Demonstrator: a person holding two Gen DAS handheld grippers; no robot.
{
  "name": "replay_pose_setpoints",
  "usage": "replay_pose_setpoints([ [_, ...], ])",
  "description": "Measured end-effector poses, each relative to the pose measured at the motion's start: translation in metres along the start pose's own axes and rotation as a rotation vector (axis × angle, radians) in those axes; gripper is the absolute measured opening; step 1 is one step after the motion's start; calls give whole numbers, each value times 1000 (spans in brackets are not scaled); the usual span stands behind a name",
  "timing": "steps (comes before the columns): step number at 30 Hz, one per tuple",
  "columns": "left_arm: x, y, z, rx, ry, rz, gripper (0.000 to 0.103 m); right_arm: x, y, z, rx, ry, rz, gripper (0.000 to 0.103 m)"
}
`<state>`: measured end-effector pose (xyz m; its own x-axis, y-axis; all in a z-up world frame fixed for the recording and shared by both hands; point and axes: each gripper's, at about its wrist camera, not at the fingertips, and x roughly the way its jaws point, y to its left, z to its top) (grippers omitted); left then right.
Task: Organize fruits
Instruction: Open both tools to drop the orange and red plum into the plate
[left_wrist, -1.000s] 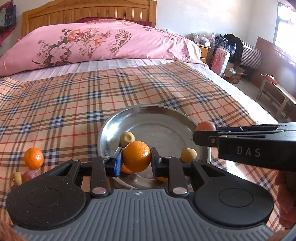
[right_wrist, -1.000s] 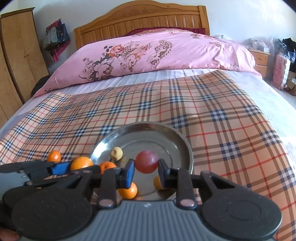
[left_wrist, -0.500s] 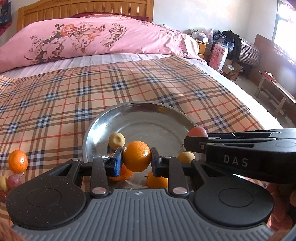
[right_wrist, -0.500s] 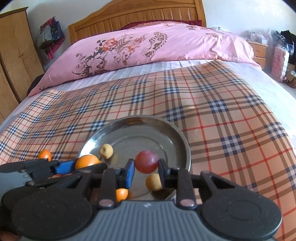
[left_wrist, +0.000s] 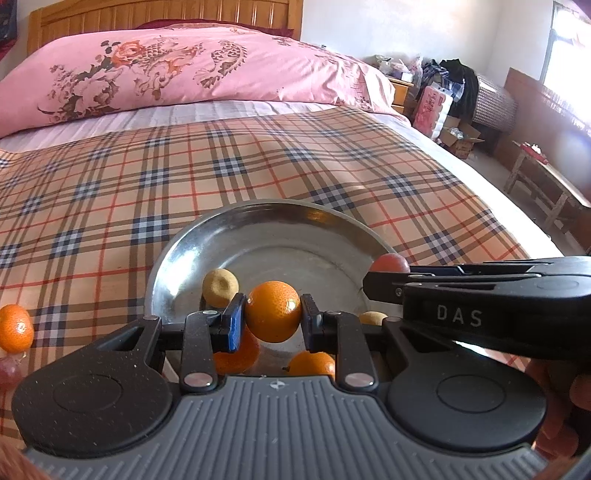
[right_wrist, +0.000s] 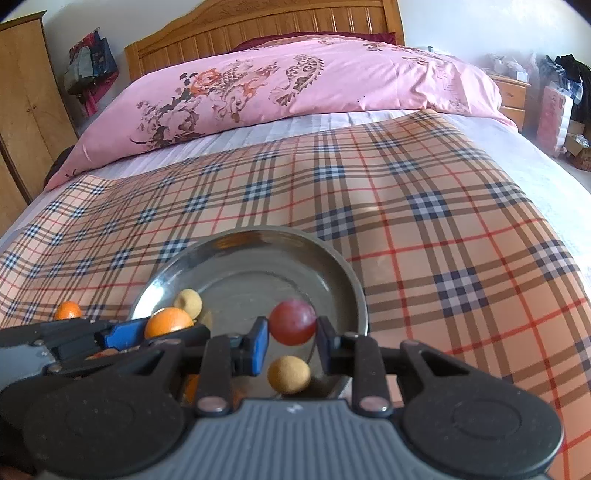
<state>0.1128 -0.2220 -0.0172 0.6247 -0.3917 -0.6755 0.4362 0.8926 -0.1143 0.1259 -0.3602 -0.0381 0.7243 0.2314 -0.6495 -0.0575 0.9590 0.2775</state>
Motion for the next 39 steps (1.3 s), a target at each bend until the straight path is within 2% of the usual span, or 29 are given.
replay_pose_setpoints([
  [5, 1, 0, -1, 5, -5, -19, 28, 2, -2, 0, 3, 1, -9, 27],
  [8, -2, 0, -1, 4, -22, -20, 37, -1, -3, 0, 6, -9, -22, 27],
  [12, -10, 2, 0, -2, -40, -12, 57, -9, -4, 1, 22, -24, -25, 27],
  [19, -36, 8, 0, -6, -67, 35, 84, -28, 3, 2, 16, -51, -16, 35],
  [26, -61, 21, -8, -18, -68, 118, 94, -44, 20, -2, -2, -67, 7, 43],
  [28, -69, 26, -12, -25, -73, 141, 103, -47, 26, -3, -12, -68, 7, 48],
  [32, -88, 37, -18, -52, -104, 158, 103, -54, 38, -6, -27, -78, 15, 57],
  [39, -110, 58, -26, -84, -115, 219, 103, -58, 61, -12, -57, -74, 41, 64],
])
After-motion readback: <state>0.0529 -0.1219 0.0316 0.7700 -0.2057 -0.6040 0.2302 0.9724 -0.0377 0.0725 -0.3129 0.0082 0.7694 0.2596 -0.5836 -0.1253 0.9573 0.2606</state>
